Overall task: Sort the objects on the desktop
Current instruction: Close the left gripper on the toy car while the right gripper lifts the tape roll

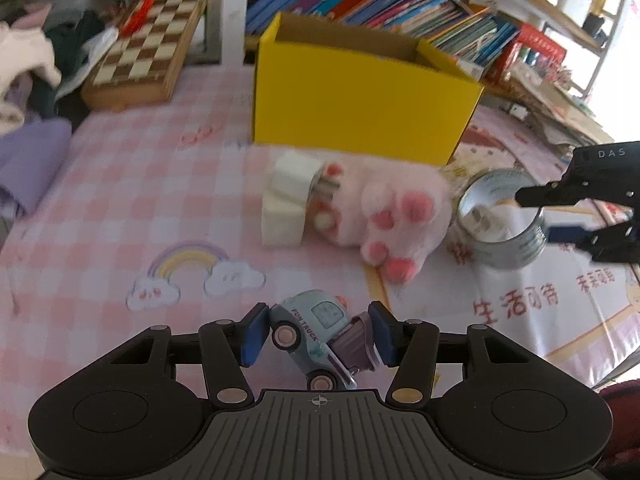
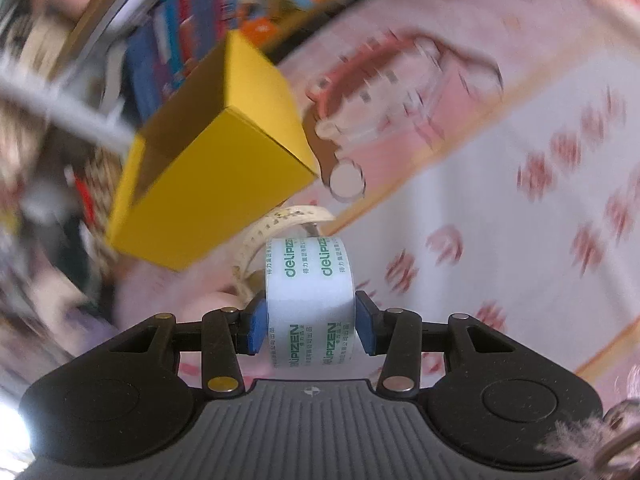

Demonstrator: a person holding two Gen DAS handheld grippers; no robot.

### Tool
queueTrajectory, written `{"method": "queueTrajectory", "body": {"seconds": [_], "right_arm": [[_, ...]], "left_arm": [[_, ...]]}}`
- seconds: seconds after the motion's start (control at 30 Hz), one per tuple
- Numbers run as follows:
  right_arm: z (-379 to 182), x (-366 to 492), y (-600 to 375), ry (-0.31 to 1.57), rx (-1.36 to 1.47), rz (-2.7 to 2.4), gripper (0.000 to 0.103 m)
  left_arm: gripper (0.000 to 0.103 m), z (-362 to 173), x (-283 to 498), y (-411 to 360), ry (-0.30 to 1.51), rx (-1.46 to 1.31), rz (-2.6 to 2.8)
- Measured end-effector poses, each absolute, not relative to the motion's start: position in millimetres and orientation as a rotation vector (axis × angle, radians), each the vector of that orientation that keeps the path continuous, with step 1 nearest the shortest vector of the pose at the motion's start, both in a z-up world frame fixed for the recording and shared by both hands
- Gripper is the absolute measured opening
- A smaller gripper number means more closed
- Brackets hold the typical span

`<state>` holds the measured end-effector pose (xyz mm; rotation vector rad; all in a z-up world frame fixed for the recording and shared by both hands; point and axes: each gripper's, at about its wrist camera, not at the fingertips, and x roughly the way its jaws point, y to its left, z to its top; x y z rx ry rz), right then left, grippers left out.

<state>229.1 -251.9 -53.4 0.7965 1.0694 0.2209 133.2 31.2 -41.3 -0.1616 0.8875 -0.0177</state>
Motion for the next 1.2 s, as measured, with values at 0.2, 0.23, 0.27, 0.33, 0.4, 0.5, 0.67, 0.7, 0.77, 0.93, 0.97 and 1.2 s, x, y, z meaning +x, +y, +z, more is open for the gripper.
{"method": "queueTrajectory", "body": {"seconds": [0.2, 0.23, 0.27, 0.33, 0.4, 0.5, 0.67, 0.7, 0.77, 0.93, 0.97, 1.2], "right_arm": [[-48, 227, -259, 1.034, 0.944, 0.251, 0.041], [-44, 226, -259, 1.017, 0.952, 0.271, 0.041], [-40, 227, -258, 1.000, 0.956, 0.293, 0.041], [-30, 227, -255, 0.975, 0.937, 0.331, 0.041], [-24, 229, -252, 0.959, 0.909, 0.359, 0.042], [-19, 230, -251, 0.946, 0.889, 0.386, 0.041], [-14, 234, -252, 0.934, 0.871, 0.408, 0.042], [-13, 234, -252, 0.931, 0.867, 0.415, 0.042], [-10, 236, -250, 0.926, 0.848, 0.428, 0.042], [10, 239, -236, 0.902, 0.672, 0.458, 0.042], [13, 239, -232, 0.898, 0.628, 0.461, 0.042], [29, 231, -200, 0.884, 0.345, 0.492, 0.042]], "left_arm": [[0.053, -27, 138, 33, 0.843, -0.147, -0.013], [0.053, -24, 139, 33, 0.832, -0.146, -0.013], [0.053, -21, 140, 33, 0.820, -0.146, -0.013], [0.053, -14, 140, 32, 0.795, -0.139, -0.017], [0.053, -8, 141, 31, 0.773, -0.128, -0.022], [0.053, 0, 143, 27, 0.747, -0.116, -0.031], [0.053, 9, 147, 24, 0.714, -0.104, -0.036], [0.053, 11, 148, 24, 0.708, -0.103, -0.036], [0.053, 14, 150, 24, 0.694, -0.107, -0.030], [0.053, 22, 154, 27, 0.664, -0.120, -0.018], [0.053, 23, 154, 27, 0.659, -0.121, -0.017], [0.053, 29, 151, 29, 0.644, -0.126, -0.017]]}}
